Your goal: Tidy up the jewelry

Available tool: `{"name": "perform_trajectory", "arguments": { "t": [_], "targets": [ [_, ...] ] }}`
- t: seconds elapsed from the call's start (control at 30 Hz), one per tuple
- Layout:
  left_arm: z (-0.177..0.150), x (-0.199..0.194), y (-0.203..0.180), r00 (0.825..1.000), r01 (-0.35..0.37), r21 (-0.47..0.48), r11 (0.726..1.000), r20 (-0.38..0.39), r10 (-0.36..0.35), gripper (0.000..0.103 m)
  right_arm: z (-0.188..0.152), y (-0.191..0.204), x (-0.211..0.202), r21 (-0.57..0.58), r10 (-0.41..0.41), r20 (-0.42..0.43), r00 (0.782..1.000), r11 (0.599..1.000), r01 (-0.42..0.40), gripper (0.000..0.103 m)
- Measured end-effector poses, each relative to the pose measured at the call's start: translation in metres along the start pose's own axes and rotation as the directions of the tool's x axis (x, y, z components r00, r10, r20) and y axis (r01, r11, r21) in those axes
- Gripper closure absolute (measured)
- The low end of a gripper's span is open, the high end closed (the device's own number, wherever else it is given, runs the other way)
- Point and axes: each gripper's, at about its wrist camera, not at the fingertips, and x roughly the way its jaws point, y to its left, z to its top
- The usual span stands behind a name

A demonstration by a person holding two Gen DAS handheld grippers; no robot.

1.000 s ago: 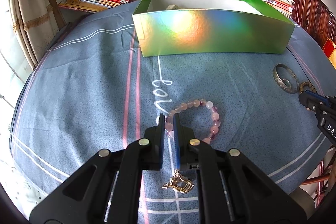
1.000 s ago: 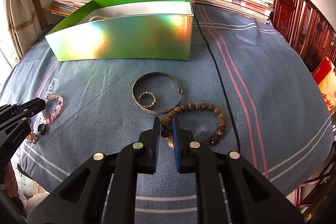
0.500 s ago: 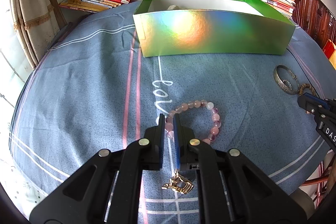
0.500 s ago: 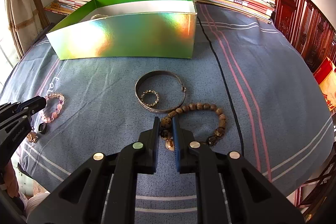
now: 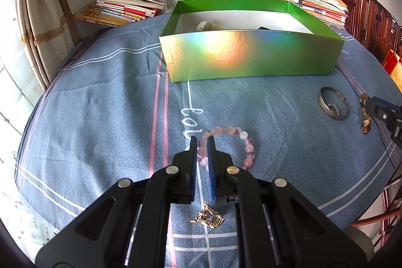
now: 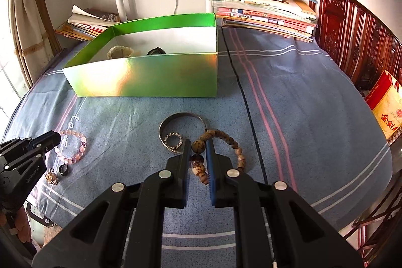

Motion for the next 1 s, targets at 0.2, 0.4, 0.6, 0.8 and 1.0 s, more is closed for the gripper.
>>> {"name": "perform_trajectory", "arguments": {
  "t": [0.2, 0.4, 0.6, 0.8, 1.0],
  "targets": [
    [-0.001, 0.001, 0.0, 1.0, -0.002, -0.002, 1.0, -0.003, 0.002, 0.095, -0.003, 0.004, 0.006, -0.006, 0.008, -0.019, 1.0, 1.0, -0.008, 0.09],
    [0.004, -0.004, 0.002, 1.0, 0.001, -0.002, 1.0, 0.014, -0.001, 0.095, 0.005, 0.004, -0.004, -0.008, 0.01, 0.019, 1.0, 1.0, -0.01, 0.09],
    [0.035, -0.021, 0.014, 0.996, 0.032, -0.019, 0.999, 0.087, -0.03, 0.095, 0.035, -0.006, -0.026, 0.02, 0.042, 0.098, 0.994, 0.999, -0.044, 0.09],
    [0.09, -0.054, 0.024, 0.977, 0.072, -0.001, 0.997, 0.201, -0.071, 0.094, 0.082, 0.003, -0.057, -0.02, 0.076, 0.226, 0.971, 0.997, -0.073, 0.09],
    [0.105, -0.072, 0.022, 0.966, 0.055, 0.007, 0.998, 0.251, -0.055, 0.094, 0.095, 0.008, -0.069, -0.048, 0.053, 0.25, 0.967, 0.998, -0.042, 0.083]
  ]
}}
